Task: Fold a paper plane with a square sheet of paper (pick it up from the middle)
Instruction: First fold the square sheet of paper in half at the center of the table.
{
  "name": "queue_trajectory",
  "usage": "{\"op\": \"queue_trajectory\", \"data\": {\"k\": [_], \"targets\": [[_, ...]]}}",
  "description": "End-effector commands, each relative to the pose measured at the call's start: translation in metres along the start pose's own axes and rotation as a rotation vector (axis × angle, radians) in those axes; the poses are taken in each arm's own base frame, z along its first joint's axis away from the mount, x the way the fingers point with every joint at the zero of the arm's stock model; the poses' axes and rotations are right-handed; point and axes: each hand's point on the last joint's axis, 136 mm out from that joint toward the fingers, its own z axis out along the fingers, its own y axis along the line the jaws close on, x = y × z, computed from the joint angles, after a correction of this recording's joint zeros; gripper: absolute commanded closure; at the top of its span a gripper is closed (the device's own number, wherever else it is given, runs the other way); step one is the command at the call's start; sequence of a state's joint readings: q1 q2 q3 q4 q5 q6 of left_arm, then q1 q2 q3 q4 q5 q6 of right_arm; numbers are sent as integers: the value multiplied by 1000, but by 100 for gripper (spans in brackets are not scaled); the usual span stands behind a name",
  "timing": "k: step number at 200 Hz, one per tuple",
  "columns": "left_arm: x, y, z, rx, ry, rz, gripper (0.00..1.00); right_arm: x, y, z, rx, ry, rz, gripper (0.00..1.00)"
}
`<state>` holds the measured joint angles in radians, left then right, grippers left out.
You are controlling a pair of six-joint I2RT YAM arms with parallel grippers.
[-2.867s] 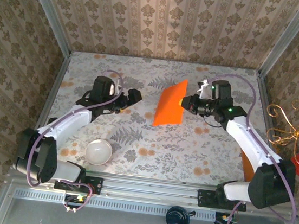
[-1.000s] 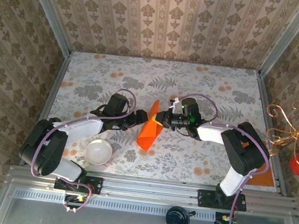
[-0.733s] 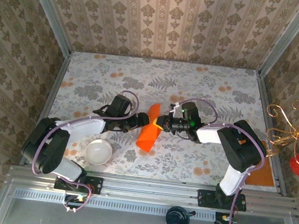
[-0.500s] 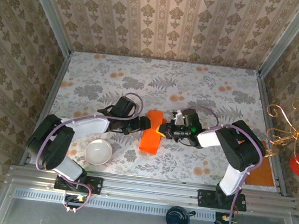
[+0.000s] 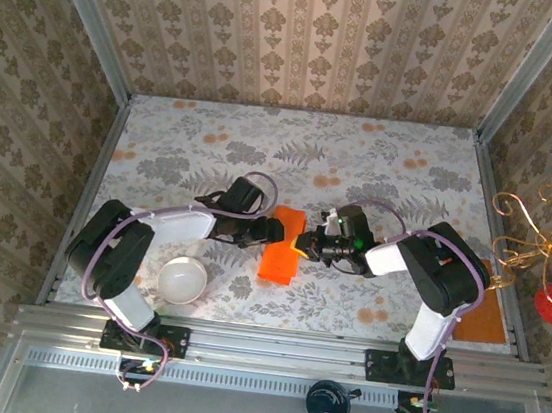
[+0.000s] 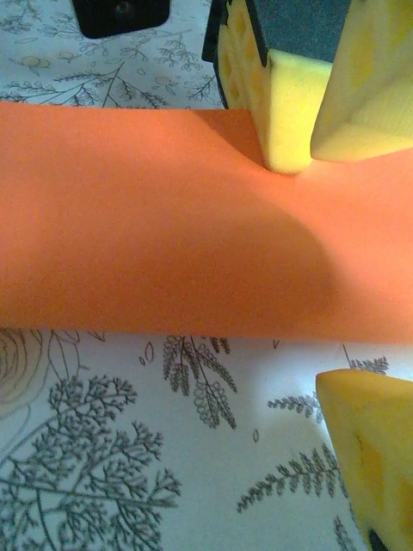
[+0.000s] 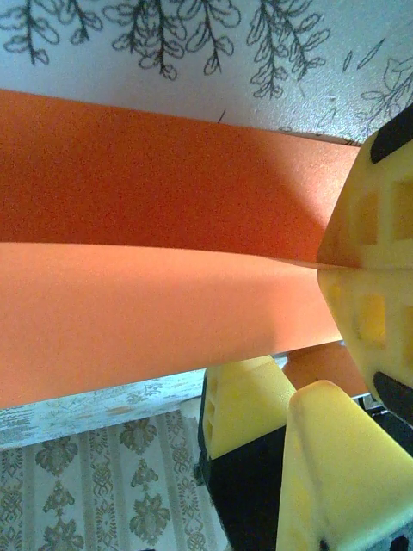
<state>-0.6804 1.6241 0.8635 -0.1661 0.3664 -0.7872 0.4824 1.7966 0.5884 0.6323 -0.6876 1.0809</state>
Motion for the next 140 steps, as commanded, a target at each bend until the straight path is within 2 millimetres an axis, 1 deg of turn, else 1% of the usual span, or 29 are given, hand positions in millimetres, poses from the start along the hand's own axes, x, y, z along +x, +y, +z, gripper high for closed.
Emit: {"op": "queue_trajectory", "data": {"k": [1, 32, 52, 76, 90, 102, 118, 140], "targets": [[5, -1, 2, -24, 40, 35, 36, -5, 10, 5, -30, 1, -5, 97], [7, 6, 7, -54, 54, 34, 40, -5, 13, 6, -49, 11, 7, 95], [9, 11, 10, -75, 66, 30, 46, -4, 13, 5, -42, 12, 8, 93], [12, 18, 13, -107, 82, 31, 54, -3, 11, -1, -1, 6, -2, 86], [13, 21, 15, -123, 90, 45, 59, -5, 9, -9, 53, -18, -18, 78], [15, 25, 17, -137, 99, 57, 61, -5, 2, -19, 131, -34, -32, 73], [20, 30, 20, -152, 118, 71, 62, -10, -7, -34, 239, -79, -57, 70], [28, 36, 24, -171, 146, 93, 62, -17, -3, -49, 293, -123, -91, 69]]}}
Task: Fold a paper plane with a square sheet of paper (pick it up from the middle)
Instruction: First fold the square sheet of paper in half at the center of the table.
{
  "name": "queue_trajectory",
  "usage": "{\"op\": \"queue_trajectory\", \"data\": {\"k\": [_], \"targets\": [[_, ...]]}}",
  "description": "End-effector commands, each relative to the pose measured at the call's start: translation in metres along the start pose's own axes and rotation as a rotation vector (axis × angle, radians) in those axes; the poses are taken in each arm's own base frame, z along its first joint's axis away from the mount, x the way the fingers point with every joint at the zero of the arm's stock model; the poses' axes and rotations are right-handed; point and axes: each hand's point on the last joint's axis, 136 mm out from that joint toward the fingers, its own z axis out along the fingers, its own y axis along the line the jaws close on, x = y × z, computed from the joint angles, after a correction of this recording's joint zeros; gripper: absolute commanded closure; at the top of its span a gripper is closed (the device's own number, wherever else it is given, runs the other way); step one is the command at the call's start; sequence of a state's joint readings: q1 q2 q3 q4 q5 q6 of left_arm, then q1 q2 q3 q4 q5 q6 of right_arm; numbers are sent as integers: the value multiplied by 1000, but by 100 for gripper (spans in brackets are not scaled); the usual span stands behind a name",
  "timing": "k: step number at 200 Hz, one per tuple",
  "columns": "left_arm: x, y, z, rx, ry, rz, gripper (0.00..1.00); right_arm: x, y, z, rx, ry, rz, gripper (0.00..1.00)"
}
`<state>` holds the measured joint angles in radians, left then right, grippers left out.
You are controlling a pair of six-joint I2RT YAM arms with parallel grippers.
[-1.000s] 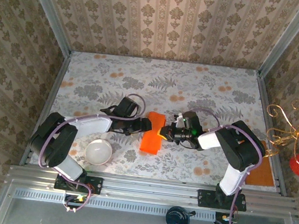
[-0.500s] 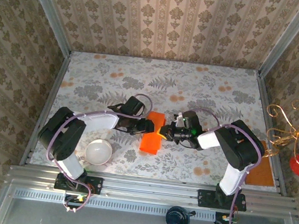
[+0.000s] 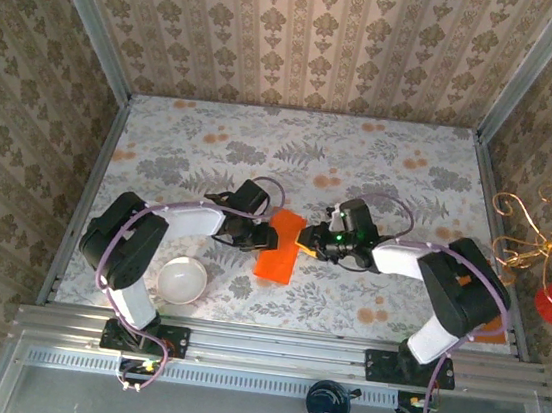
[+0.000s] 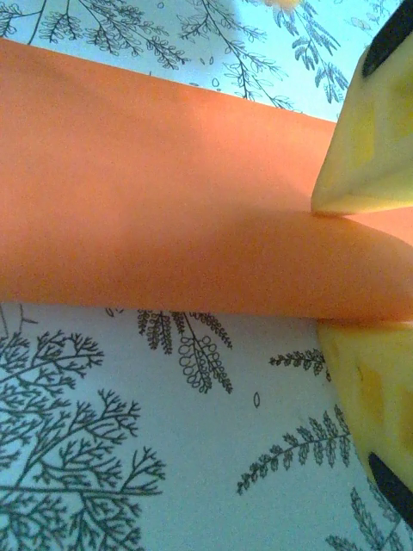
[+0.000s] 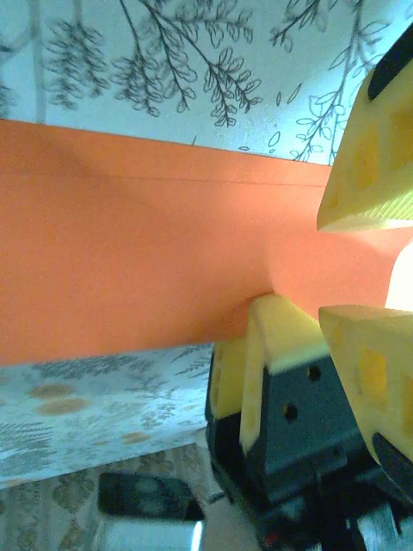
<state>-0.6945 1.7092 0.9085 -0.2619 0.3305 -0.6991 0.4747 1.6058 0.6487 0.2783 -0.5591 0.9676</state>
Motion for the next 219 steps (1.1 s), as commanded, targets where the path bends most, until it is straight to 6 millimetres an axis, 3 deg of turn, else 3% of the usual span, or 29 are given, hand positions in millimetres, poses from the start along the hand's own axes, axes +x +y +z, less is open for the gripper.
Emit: {"op": "queue_trajectory", "data": {"k": [1, 29, 112, 219], "targets": [[16, 14, 11, -65, 67, 40, 62, -7, -16, -18, 154, -51, -47, 69], [24, 18, 20, -84, 97, 55, 62, -14, -13, -23, 171, -84, -51, 69], [41, 34, 44, -202, 185, 142, 61, -21, -19, -11, 192, -79, -32, 71], [45, 40, 54, -266, 225, 158, 57, -22, -23, -7, 199, -68, -33, 73]]}}
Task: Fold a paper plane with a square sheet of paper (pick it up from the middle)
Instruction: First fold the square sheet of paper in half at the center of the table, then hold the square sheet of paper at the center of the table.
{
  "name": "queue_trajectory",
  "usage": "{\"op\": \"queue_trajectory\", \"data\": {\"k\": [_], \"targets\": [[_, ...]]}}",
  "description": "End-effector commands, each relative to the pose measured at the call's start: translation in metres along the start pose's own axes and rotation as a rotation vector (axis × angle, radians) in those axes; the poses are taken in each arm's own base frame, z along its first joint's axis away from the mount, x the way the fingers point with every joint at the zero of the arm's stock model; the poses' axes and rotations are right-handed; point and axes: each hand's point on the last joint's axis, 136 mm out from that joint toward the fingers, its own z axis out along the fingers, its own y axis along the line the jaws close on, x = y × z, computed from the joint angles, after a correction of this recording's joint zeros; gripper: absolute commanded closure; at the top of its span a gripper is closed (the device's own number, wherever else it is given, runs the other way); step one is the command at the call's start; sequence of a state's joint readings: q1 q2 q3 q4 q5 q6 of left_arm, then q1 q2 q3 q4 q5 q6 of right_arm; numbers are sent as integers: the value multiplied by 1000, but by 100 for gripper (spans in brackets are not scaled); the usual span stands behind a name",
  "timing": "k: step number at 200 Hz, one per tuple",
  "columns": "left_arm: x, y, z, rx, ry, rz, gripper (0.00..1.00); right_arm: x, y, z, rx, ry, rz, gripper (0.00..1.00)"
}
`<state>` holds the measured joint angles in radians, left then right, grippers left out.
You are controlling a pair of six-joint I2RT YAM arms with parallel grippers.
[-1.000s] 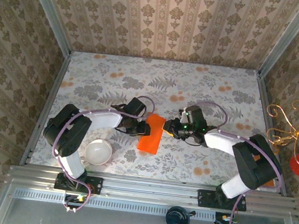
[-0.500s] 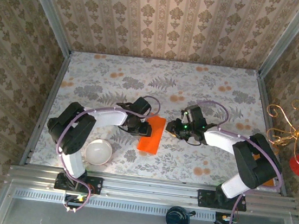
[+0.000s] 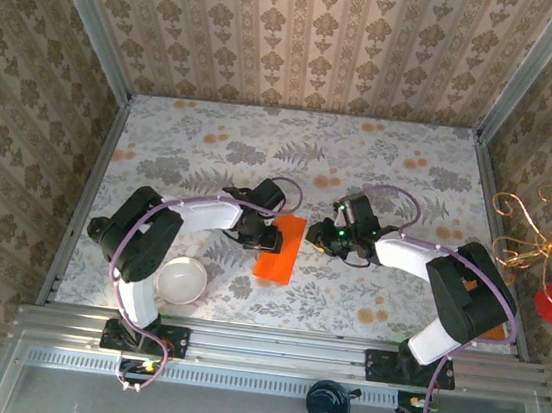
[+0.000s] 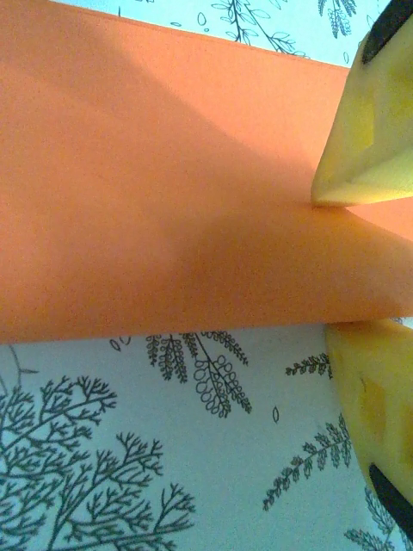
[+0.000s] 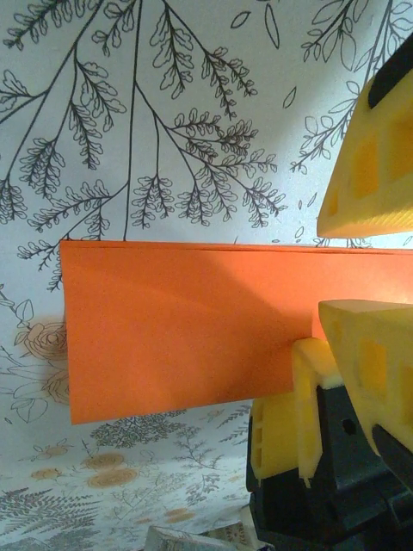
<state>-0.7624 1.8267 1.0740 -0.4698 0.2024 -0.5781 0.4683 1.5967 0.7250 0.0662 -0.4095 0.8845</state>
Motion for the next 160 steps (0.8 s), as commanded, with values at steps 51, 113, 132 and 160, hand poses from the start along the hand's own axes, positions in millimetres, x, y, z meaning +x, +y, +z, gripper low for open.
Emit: {"op": "queue_trajectory", "data": {"k": [51, 113, 132, 160], "targets": [[40, 20, 53, -69, 155, 6, 55, -1, 0, 5, -7, 12, -13, 73], [45, 26, 55, -92, 168, -12, 55, 6, 5, 13, -64, 45, -2, 77], [45, 27, 55, -99, 167, -21, 55, 8, 9, 15, -82, 56, -8, 78], [45, 28, 55, -106, 162, -25, 56, 10, 10, 17, -92, 63, -2, 79]]}}
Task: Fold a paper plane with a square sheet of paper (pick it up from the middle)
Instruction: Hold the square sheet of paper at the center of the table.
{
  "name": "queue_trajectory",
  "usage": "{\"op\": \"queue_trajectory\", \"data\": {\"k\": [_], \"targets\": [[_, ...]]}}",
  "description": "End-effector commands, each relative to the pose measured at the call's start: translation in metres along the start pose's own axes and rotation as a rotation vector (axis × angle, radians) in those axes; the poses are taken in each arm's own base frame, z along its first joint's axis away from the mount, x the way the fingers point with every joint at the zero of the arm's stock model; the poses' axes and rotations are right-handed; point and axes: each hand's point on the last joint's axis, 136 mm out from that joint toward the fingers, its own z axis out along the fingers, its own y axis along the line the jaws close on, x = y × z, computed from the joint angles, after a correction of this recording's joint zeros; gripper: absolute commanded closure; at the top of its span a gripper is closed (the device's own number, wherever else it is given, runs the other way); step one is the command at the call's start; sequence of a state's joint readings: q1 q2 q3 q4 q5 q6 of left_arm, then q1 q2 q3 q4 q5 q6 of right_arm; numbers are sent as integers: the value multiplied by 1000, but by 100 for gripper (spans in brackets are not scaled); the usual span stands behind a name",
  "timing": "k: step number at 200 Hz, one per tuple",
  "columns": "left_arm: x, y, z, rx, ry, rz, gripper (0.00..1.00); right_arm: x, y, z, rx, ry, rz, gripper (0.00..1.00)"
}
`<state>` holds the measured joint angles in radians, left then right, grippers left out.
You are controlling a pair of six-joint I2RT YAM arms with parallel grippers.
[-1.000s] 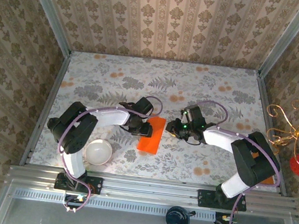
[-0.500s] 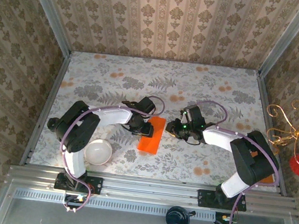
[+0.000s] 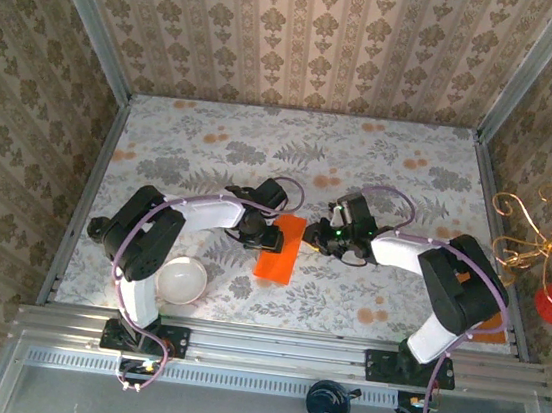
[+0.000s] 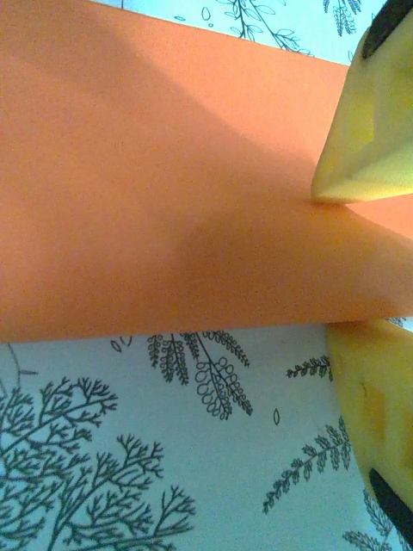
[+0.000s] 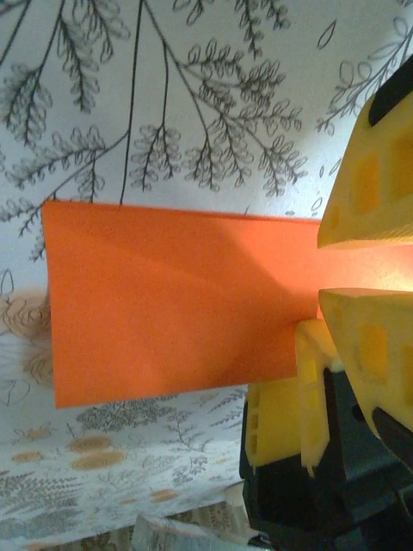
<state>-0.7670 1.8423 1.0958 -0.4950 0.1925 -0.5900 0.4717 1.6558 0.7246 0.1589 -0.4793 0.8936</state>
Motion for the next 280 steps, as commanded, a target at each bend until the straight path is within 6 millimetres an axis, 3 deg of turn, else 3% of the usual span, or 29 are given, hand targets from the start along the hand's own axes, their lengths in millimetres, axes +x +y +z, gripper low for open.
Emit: {"op": "queue_trajectory", "data": {"k": [1, 215, 280], "targets": [[44, 28, 54, -89, 149, -13, 56, 6, 1, 5, -25, 25, 6, 79], [45, 26, 59, -76, 167, -13, 55, 31, 5, 37, -41, 125, 7, 81], [46, 26, 59, -78, 171, -3, 57, 29, 12, 33, -59, 112, -4, 82]]}}
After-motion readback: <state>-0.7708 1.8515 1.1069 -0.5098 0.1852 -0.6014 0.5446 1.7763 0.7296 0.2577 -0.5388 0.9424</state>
